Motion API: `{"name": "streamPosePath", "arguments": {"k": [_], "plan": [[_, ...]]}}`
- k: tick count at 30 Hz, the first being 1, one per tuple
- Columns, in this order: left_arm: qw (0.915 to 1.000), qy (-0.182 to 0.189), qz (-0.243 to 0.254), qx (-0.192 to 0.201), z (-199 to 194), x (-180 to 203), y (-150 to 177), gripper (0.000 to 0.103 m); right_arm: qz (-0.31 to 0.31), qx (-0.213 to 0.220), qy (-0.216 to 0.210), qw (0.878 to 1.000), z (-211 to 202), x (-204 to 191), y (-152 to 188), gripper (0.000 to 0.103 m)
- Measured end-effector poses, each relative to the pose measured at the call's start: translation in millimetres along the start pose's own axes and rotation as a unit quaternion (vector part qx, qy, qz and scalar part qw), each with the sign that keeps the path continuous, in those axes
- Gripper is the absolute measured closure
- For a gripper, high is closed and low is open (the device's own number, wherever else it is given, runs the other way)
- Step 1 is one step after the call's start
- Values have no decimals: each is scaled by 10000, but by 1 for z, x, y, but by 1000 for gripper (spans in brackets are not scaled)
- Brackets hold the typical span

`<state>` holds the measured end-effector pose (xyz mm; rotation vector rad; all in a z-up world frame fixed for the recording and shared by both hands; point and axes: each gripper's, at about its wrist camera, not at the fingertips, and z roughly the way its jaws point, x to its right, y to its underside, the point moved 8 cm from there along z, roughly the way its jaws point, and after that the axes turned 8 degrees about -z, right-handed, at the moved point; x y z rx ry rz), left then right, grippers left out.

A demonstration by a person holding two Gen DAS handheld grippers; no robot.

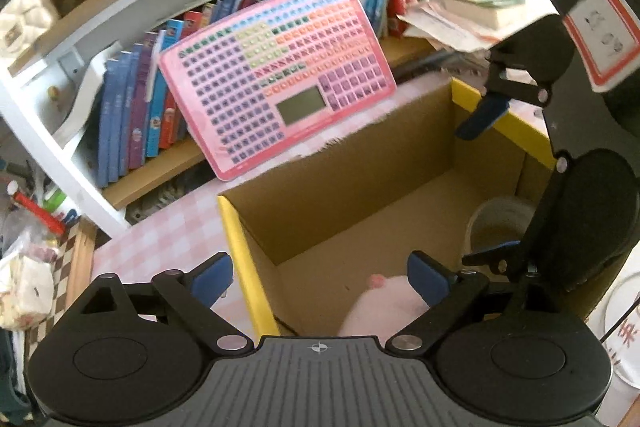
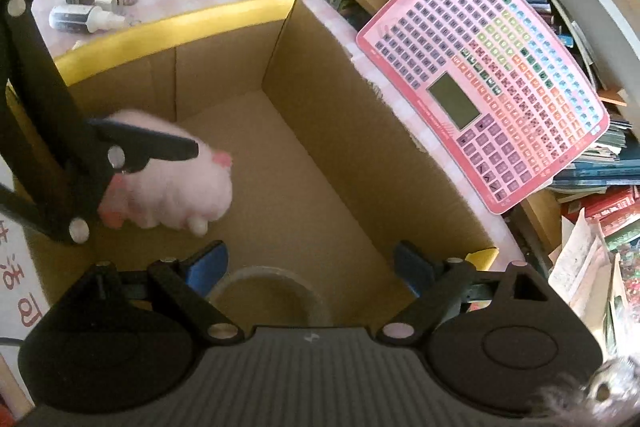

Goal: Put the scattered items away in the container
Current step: 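Lower the pig and tape into the yellow box and open both tools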

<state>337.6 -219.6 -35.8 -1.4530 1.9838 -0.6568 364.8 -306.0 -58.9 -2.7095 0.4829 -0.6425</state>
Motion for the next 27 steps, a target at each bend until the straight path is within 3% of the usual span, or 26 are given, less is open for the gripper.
{"name": "streamPosePath", "arguments": {"k": [7,22,27], "plan": [[9993,-151,-290,184,-21,-7,3,7,102,199,145,9996,-17,2,-2,9],[9957,12,-737,565,-73,-6,18,7,806,693,581,9926,-65,-7,10,9],[9938,-34,-853,718,-90,-11,29,7,1264,805,1134,9822,-85,-17,19,9]]}}
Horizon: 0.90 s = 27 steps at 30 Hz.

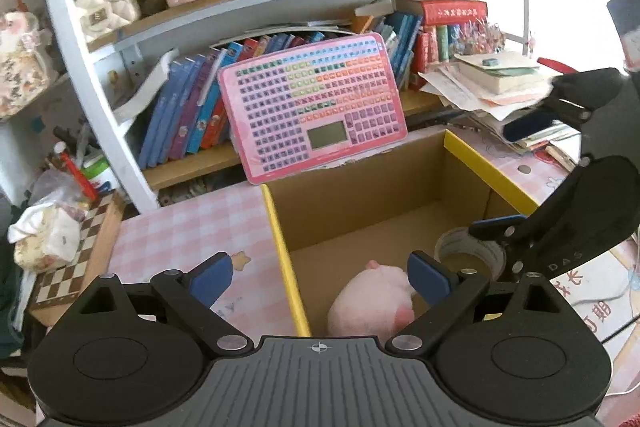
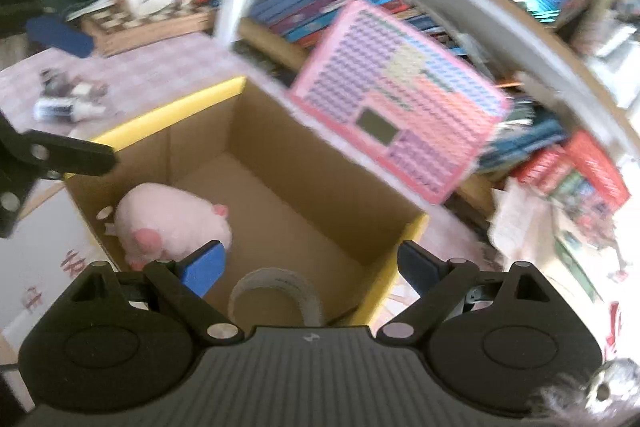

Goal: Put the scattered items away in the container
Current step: 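Lower the pig and tape into the yellow box and open both tools, then withdraw both tools from the box back over the table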

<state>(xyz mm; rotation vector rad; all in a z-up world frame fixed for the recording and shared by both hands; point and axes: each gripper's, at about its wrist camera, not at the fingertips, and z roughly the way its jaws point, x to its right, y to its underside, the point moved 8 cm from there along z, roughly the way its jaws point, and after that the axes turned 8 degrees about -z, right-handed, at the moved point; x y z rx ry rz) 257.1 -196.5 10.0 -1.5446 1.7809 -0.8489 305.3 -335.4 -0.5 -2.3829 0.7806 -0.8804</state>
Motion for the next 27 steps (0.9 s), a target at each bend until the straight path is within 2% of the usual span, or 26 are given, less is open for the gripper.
{"name": "streamPosePath", "arguments": {"k": [8,14,20,27], "plan": [[9995,200,-205,148,-26,-20,15,7,718,195,400,9964,-36,-24,6,9],[9988,285,-311,232,-45,-40,29,7,1254,509,813,9875,-63,-43,1,9],[9984,304,-398,252,-71,-72,50,7,2063,560,1107,9706,-84,-72,9,9],[9980,338,-513,146,-95,-100,79,7,2789,372,1497,9478,-105,-109,29,9]]}}
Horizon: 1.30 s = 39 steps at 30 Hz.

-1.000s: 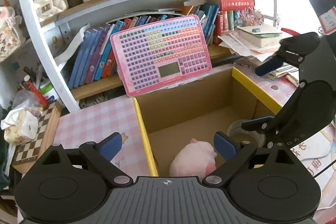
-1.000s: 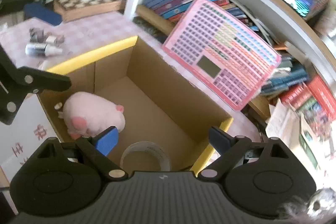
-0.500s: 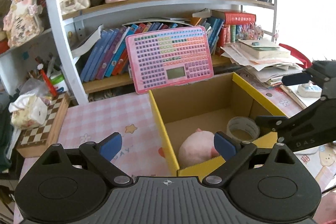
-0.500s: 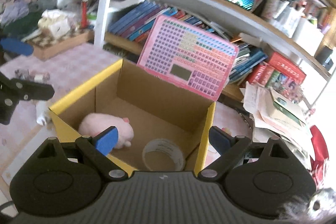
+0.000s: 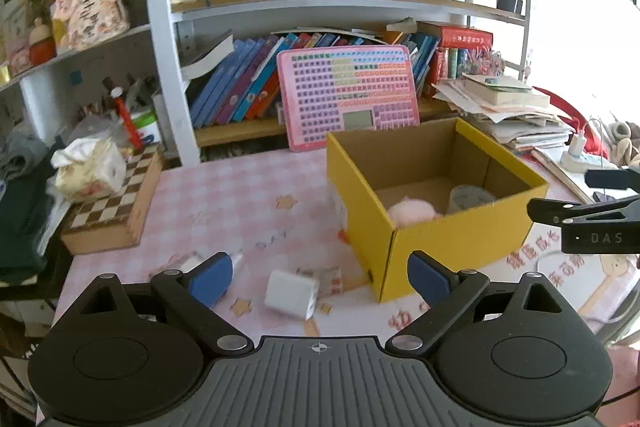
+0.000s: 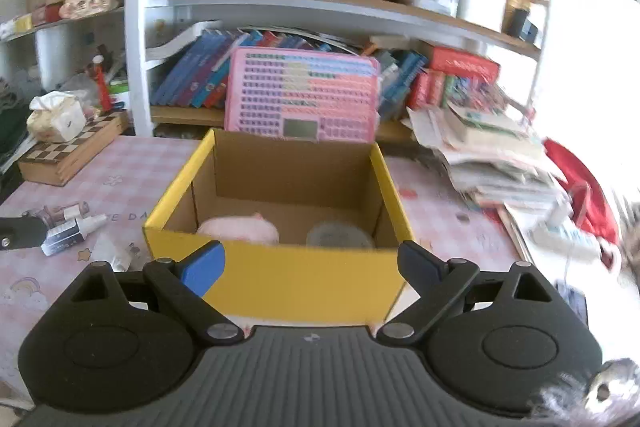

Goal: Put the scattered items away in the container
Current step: 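Withdraw both tools from the box back over the table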

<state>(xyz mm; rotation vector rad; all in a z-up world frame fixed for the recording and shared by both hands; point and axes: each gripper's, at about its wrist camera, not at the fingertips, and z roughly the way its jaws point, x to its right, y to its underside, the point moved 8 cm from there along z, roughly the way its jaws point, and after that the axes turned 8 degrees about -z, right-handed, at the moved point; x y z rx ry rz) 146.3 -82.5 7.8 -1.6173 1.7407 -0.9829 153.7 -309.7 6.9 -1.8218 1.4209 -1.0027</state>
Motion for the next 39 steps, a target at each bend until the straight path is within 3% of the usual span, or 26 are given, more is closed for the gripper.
{"name": "streamPosePath", "arguments": {"k": [7,15,30,39], "plan": [[9997,30,-61,-217,-22,-22,32,7,360,-161,251,9989,-31,-22,34,9],[9995,-20,-160,-289,-43,-44,63,7,392,-457,203,9980,-57,-61,66,9],[9976,-115,-287,-627,-55,-67,105,7,205,-739,-217,9968,-71,-118,80,7],[9966,-210,-437,-666,-62,-92,111,7,-35,-775,-441,9960,-67,-152,75,7]]}}
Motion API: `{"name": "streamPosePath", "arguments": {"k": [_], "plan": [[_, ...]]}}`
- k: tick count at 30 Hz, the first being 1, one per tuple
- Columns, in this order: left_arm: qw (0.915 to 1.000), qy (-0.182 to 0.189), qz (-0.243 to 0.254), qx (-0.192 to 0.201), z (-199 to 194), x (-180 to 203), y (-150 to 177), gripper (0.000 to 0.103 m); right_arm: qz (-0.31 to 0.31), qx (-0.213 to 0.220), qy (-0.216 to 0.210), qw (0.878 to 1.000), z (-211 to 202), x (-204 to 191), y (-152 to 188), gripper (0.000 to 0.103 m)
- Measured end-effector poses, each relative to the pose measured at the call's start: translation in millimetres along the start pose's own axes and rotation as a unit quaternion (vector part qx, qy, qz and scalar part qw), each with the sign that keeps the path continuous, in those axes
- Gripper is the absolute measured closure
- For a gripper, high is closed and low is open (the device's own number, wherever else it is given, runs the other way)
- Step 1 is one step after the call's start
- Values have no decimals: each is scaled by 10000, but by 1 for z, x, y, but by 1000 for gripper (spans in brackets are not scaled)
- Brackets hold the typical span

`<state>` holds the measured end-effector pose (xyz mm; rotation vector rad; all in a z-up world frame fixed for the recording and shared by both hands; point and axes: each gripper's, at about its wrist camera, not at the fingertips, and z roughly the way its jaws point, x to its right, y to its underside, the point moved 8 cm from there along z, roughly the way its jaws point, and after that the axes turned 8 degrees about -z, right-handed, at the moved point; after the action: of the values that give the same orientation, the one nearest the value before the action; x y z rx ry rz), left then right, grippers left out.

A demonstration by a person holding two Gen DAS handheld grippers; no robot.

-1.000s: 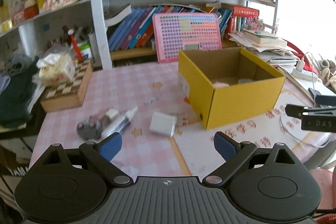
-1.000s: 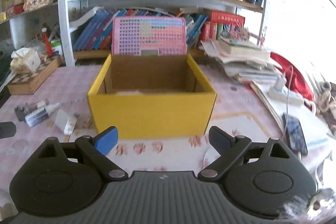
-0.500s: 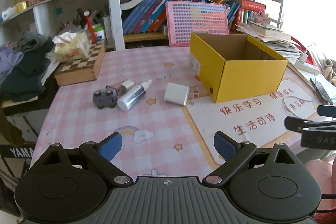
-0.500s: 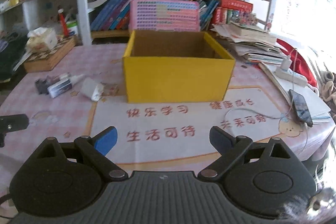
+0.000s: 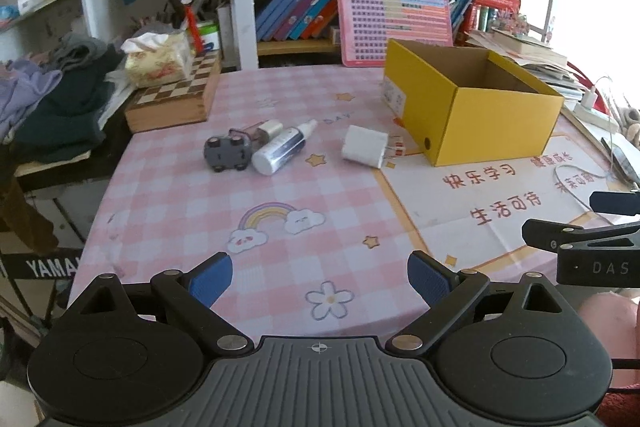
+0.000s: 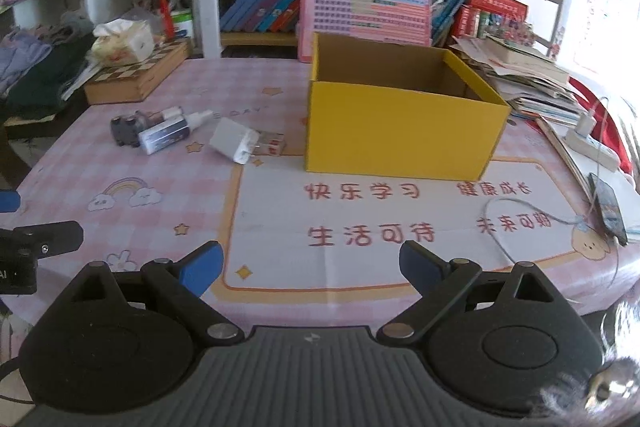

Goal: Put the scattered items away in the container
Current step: 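Withdraw both tools from the box back over the table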

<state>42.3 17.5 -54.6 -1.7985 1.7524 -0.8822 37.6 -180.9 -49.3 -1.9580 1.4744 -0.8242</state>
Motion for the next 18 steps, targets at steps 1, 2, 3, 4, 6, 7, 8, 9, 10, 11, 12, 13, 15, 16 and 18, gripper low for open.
{"name": "streamPosePath", "arguments": {"k": [1,2,3,4,6,7,8,9,10,11,12,13,15,16,18], "plan": [[10000,-9,-17,-2,0,-3,0,7,-31,1,-17,10000,1,-3,-1,7],[10000,-14,-32,-2,0,-5,0,7,-62,1,-34,10000,2,-7,-3,7],[10000,-17,-41,-2,0,-7,0,7,-86,1,-47,10000,2,-9,-4,7],[10000,-21,-45,-2,0,-9,0,7,-110,0,-61,9999,3,-12,-5,7],[10000,-30,-52,1,0,-13,0,7,-152,-6,-91,9998,6,-17,-7,7],[10000,-36,-61,2,1,-15,0,7,-172,-3,-108,9998,7,-20,-9,7],[10000,-48,-77,1,1,-18,-1,7,-190,4,-123,9997,8,-22,-10,7],[9999,-65,-94,-2,2,-20,-1,7,-214,9,-144,9997,10,-25,-12,7],[9999,-89,-115,-10,3,-23,-1,7,-238,2,-167,9996,12,-28,-13,7],[9998,-113,-140,-16,3,-26,-2,7,-264,-10,-188,9995,15,-30,-14,7],[9998,-135,-161,-19,4,-28,-2,7,-290,-22,-216,9993,17,-33,-15,7],[9997,-157,-180,-22,4,-31,-2,7,-317,-33,-257,9992,20,-36,-16,7],[9996,-205,-200,-40,5,-35,-2,7,-354,-53,-336,9988,25,-41,-18,7],[9995,-227,-206,-52,6,-36,-2,7,-367,-63,-369,9986,27,-43,-19,7],[9994,-267,-213,-72,7,-39,-2,7,-401,-81,-430,9982,31,-47,-21,7]]}}
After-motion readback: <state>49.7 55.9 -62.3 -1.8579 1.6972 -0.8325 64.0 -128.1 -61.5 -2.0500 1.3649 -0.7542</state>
